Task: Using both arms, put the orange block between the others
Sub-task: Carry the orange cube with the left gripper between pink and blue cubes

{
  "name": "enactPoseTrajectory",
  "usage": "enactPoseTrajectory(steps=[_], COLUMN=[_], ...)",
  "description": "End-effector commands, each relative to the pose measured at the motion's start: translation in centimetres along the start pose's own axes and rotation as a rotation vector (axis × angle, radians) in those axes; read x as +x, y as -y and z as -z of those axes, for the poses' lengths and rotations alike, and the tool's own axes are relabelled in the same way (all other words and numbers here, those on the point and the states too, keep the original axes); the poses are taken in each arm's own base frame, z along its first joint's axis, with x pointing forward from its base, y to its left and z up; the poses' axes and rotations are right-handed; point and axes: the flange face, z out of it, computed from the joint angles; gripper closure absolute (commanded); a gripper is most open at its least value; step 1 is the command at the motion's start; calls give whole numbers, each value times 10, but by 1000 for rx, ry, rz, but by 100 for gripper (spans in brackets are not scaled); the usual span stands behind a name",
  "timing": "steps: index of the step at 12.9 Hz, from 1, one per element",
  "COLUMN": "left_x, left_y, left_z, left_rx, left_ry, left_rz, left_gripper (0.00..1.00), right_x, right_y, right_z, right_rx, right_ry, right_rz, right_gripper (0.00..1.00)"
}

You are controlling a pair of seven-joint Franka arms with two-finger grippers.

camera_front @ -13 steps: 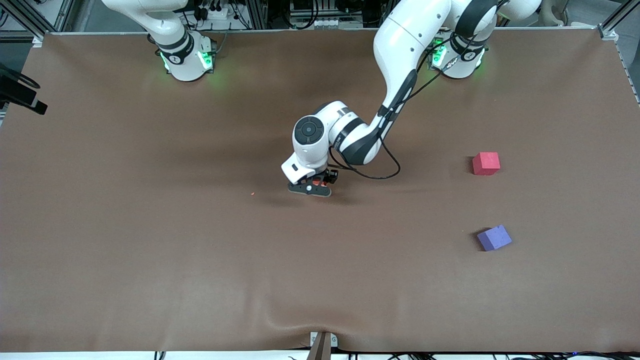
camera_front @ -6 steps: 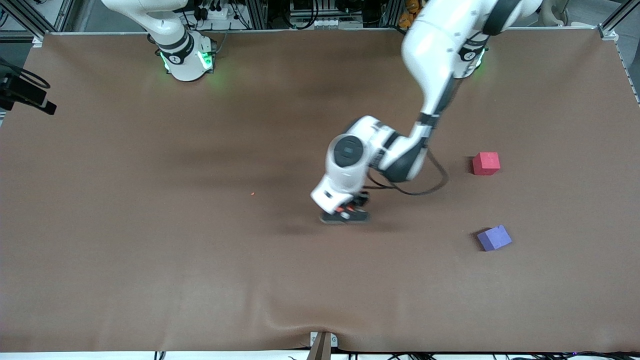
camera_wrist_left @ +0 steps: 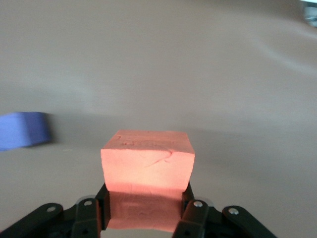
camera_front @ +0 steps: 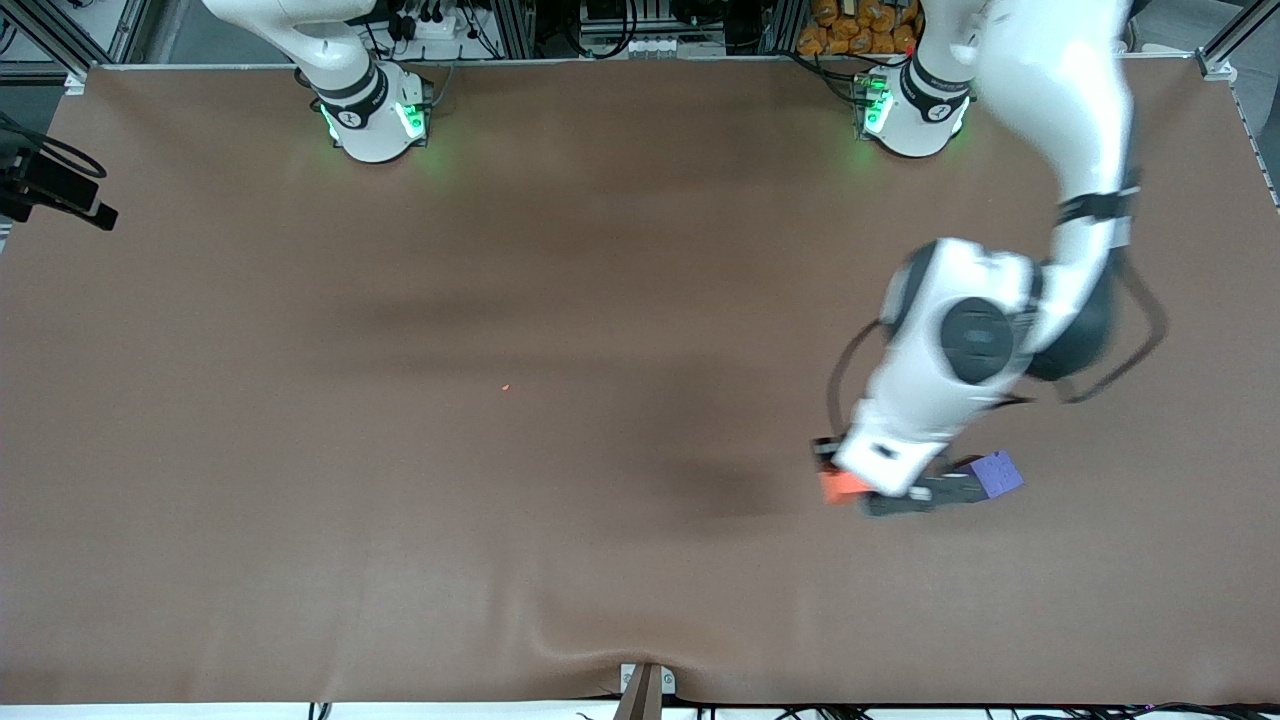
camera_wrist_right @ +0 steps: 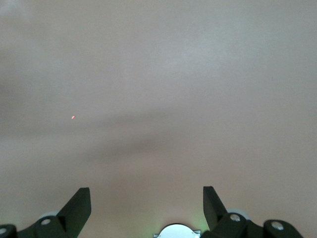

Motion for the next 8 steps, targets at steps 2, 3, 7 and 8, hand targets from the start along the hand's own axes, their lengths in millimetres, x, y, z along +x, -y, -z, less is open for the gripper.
enactPoseTrajectory(steps=[2, 3, 7, 8], left_x=[17, 20, 19, 15], left_y=[114, 149, 266, 284], left_z=[14, 1, -42, -52], left_rx=[-13, -22, -46, -47], left_ry=[103, 142, 216, 216], left_rz=[-82, -116, -183, -175], left_gripper=[100, 100, 100, 100], right_x=[-5, -4, -3, -3], right_y=[-1, -1, 3, 5], right_z=[7, 6, 5, 5], right_rx=[-37, -37, -38, -39], right_ry=[-11, -9, -8, -8], right_rz=[2, 0, 8, 9], right_gripper=[0, 0, 0, 0])
